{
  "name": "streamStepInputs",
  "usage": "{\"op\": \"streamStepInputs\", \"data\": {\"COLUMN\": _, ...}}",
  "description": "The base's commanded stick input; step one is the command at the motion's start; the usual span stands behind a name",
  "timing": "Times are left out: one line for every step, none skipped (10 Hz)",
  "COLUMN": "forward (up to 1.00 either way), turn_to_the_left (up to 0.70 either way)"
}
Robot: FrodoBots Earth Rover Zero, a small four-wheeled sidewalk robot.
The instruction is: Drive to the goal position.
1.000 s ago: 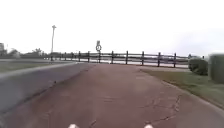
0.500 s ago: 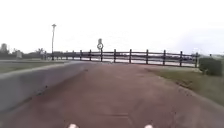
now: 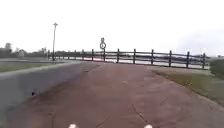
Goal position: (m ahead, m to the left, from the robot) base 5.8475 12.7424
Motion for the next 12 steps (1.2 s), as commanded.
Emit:
{"op": "streamStepInputs", "data": {"forward": 1.0, "turn_to_the_left": 0.0}}
{"op": "streamStepInputs", "data": {"forward": 1.0, "turn_to_the_left": 0.0}}
{"op": "streamStepInputs", "data": {"forward": 1.0, "turn_to_the_left": 0.0}}
{"op": "streamStepInputs", "data": {"forward": 1.0, "turn_to_the_left": 0.0}}
{"op": "streamStepInputs", "data": {"forward": 1.0, "turn_to_the_left": 0.0}}
{"op": "streamStepInputs", "data": {"forward": 1.0, "turn_to_the_left": 0.0}}
{"op": "streamStepInputs", "data": {"forward": 1.0, "turn_to_the_left": 0.0}}
{"op": "streamStepInputs", "data": {"forward": 1.0, "turn_to_the_left": 0.0}}
{"op": "streamStepInputs", "data": {"forward": 1.0, "turn_to_the_left": 0.0}}
{"op": "streamStepInputs", "data": {"forward": 1.0, "turn_to_the_left": 0.0}}
{"op": "streamStepInputs", "data": {"forward": 1.0, "turn_to_the_left": 0.0}}
{"op": "streamStepInputs", "data": {"forward": 1.0, "turn_to_the_left": 0.0}}
